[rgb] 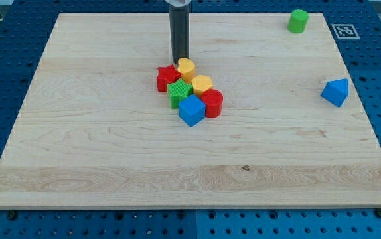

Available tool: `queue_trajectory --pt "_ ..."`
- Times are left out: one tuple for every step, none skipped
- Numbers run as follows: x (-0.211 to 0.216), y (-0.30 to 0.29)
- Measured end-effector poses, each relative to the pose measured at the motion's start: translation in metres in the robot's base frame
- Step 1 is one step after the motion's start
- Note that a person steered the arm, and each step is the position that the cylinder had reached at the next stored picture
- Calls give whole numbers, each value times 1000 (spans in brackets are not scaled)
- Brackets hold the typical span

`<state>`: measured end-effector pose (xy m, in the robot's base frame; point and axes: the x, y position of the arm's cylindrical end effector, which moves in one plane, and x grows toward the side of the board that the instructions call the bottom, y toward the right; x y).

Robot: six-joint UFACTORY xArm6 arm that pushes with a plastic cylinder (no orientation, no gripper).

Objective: Move your arm to the top right

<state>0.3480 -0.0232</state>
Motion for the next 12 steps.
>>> queue_trajectory --pt "0 0" --pt "-18 -1" --pt "-59 -2" --pt "-111 -3" --pt "-156 14" --pt "-156 14" --pt "-155 28" --pt "-148 79" --pt "-130 145" --pt "-98 219" --pt "-48 272" --pt "-36 328"
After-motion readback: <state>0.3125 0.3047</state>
